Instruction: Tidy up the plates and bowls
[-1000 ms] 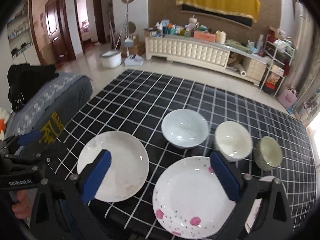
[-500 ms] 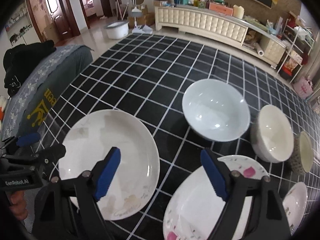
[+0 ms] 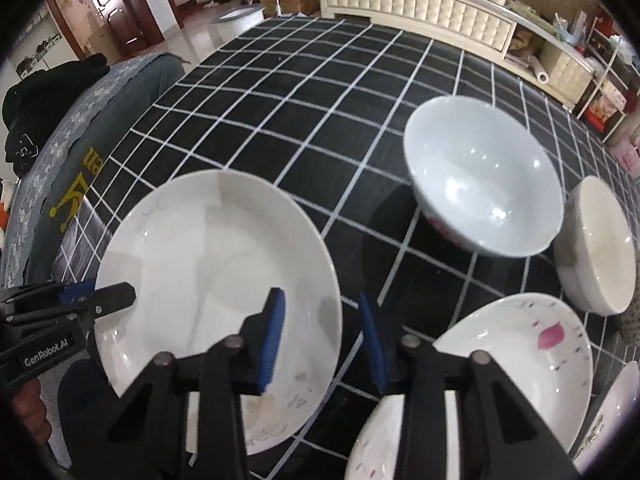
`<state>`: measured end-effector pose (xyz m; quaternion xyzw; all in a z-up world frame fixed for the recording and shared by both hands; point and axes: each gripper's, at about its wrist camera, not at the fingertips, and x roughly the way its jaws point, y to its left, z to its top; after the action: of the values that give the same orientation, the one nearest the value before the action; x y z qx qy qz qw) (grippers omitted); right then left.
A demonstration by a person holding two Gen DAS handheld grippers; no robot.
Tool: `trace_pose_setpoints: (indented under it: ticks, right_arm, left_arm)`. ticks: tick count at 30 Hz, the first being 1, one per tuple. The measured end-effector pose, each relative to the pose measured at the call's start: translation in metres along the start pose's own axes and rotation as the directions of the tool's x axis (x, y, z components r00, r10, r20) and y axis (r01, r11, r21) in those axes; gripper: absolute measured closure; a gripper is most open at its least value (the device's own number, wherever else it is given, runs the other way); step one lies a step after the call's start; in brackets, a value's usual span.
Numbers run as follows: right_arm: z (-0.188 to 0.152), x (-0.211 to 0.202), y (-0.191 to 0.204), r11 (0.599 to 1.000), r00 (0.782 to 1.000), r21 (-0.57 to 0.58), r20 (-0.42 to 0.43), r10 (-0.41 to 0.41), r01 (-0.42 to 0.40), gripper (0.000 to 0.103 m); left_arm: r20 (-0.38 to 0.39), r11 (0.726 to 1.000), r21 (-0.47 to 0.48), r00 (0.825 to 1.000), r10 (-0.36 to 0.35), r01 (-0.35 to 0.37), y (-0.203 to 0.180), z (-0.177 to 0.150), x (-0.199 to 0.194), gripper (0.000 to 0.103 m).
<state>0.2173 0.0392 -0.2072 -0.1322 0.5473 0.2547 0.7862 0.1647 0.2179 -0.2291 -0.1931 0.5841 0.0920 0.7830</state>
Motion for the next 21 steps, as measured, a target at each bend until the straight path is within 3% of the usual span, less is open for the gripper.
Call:
trace_pose_setpoints:
  ticks: [11,21]
  right_arm:
    - [-0.006,0.003,-0.010,0.996,0.999,0.073,-0.003,0.041,-0.041,0.083]
    - [-0.003,-0.017,-0.014,0.996,0.999,0.083,0.051,0.017,-0.021,0.085]
  left_arm:
    - [-0.001,1.000,-0.012,1.000,-0.006,0.006,0.004,-0.001,0.002,0.084]
    - [0.036,1.000,0.024,0.999,-0.008,0.007,-0.008,0.003,-0.016,0.084]
